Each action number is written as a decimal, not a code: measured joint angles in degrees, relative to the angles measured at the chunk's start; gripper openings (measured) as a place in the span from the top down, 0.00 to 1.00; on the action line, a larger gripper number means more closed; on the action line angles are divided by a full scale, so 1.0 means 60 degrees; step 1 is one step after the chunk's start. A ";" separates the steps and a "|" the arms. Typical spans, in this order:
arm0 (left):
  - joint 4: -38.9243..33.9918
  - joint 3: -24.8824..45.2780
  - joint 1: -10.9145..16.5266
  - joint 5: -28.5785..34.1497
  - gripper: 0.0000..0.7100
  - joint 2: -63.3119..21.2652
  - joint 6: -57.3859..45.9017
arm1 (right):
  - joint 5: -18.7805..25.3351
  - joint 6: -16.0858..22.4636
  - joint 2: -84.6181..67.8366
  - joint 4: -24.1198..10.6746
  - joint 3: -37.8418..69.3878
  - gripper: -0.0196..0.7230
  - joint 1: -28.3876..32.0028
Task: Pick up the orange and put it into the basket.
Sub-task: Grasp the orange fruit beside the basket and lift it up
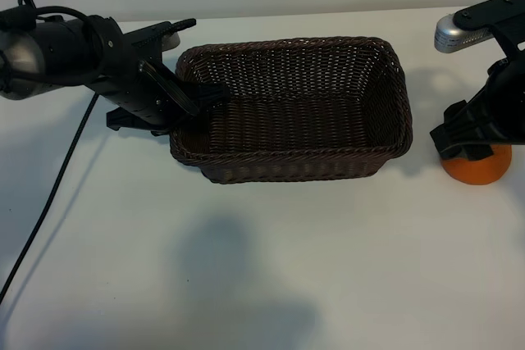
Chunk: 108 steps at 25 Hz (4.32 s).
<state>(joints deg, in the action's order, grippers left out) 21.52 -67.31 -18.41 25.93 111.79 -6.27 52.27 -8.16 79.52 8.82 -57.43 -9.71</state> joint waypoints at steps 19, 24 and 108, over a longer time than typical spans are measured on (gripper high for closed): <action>-0.1023 -0.0501 0.0000 0.1730 0.08 -0.2218 -0.0295 | 0.0033 0.0000 0.0000 0.0008 0.0000 0.18 0.0000; -0.2309 -0.0531 0.0069 0.2032 0.10 -0.2984 -0.1006 | 0.0037 0.0000 0.0000 0.0008 0.0000 0.18 0.0000; -0.2219 0.6343 0.2993 0.6039 0.16 -1.8700 0.2565 | -0.1088 0.1632 0.0534 -0.0923 -0.0004 0.18 0.0000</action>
<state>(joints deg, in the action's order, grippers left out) 8.21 -29.25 -0.45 62.16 -0.41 9.12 45.74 1.63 82.73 3.29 -57.46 -9.71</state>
